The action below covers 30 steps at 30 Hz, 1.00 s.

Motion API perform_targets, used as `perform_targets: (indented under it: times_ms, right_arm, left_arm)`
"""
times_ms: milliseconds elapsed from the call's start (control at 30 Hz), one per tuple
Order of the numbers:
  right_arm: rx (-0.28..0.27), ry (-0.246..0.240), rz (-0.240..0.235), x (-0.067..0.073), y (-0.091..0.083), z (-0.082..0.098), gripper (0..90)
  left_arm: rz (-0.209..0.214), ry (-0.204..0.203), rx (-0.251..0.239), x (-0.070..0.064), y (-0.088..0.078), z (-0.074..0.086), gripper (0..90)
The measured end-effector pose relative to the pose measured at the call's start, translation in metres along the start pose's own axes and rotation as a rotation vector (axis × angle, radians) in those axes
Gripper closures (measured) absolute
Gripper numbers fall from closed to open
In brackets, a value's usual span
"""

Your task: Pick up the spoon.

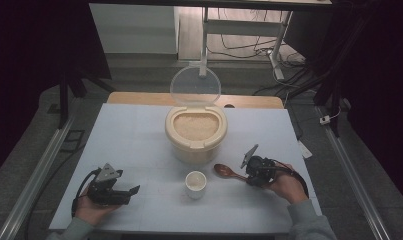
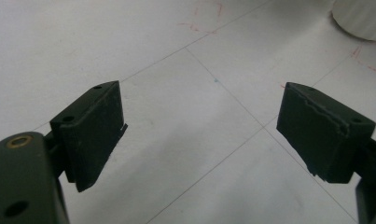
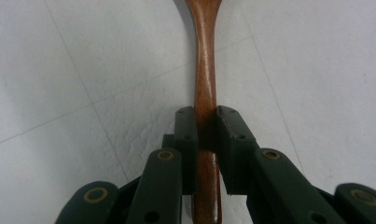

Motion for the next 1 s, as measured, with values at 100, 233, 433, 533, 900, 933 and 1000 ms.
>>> perform_targets:
  times_ms: [100,233,433,533,900,933,1000]
  right_arm:
    - [-0.02,-0.006,-0.003,0.0,-0.004,0.001,78.1]
    - [-0.045,-0.007,-0.003,0.0,-0.009,0.003,78.1]
    - [-0.08,-0.018,-0.005,0.0,-0.016,0.005,78.1]
    - [-0.105,-0.014,-0.004,0.003,-0.021,0.006,78.1]
    - [-0.186,-0.056,-0.013,0.02,-0.046,0.008,78.1]
    - [-0.195,-0.065,-0.013,0.023,-0.049,0.007,78.1]
    - [-0.208,-0.085,-0.014,0.027,-0.054,0.006,78.1]
  left_arm:
    - [-0.001,0.001,0.0,0.0,0.0,0.0,14.6]
    - [-0.002,0.001,0.002,0.0,0.0,0.0,14.7]
    - [-0.002,0.001,0.002,0.0,0.0,0.0,14.6]
    - [-0.002,0.001,0.002,0.0,0.0,0.0,14.6]
    - [-0.004,-0.001,0.005,0.001,0.001,0.0,14.6]
    - [-0.004,-0.001,0.005,0.001,0.001,0.0,14.6]
    - [-0.004,-0.002,0.005,0.001,0.001,0.0,14.7]
Point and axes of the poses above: each handheld gripper's, and its own axes: y roughly forward along the jaws, z roughly out of its underside, x roughly to its left, the point moved 4 cm from there along y, roughly forward along the jaws, and after that the axes turned 11 degrees about -z, right-handed, at the moved point
